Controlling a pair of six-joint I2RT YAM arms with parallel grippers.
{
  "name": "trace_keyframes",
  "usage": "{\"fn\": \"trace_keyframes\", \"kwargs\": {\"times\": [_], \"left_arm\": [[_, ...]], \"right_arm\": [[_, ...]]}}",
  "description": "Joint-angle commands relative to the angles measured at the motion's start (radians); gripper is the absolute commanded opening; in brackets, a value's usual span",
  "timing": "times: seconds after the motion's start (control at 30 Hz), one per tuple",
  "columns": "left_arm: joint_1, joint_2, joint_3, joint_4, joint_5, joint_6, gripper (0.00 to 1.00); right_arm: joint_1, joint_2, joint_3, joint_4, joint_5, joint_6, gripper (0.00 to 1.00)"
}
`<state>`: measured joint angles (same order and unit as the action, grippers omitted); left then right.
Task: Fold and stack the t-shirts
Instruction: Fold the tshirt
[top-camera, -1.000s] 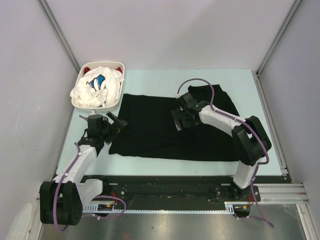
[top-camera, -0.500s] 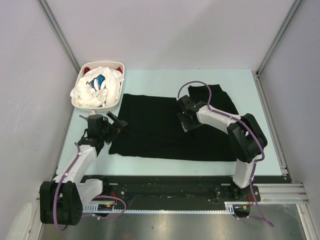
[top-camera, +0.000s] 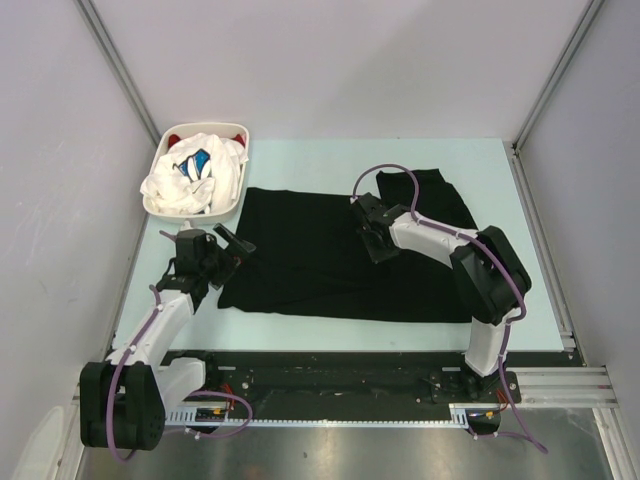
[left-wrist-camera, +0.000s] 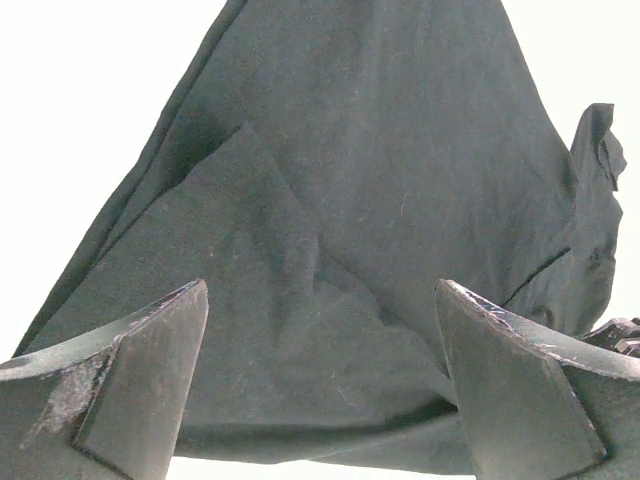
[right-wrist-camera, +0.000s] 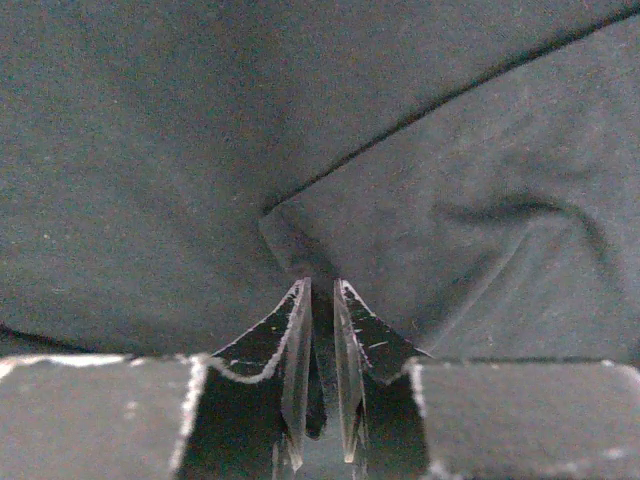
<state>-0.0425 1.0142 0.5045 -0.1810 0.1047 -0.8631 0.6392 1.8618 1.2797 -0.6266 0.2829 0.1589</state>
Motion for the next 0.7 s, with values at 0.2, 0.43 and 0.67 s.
{"fn": "trace_keyframes", "kwargs": {"times": [0.2,0.43,0.67], "left_arm": [[0.004,-0.009,-0.011,0.032,0.009,0.022,1.0],[0.004,-0.012,-0.006,0.032,0.007,0.026,1.0],[0.004,-0.016,-0.009,0.032,0.006,0.027,1.0]], "right_arm": [[0.004,0.014,0.035,0.01,0.054,0.036,0.0],[0.002,-0.021,0.033,0.051,0.094,0.108,0.0],[0.017,-0.033,0.024,0.111,0.15,0.183,0.0]]}}
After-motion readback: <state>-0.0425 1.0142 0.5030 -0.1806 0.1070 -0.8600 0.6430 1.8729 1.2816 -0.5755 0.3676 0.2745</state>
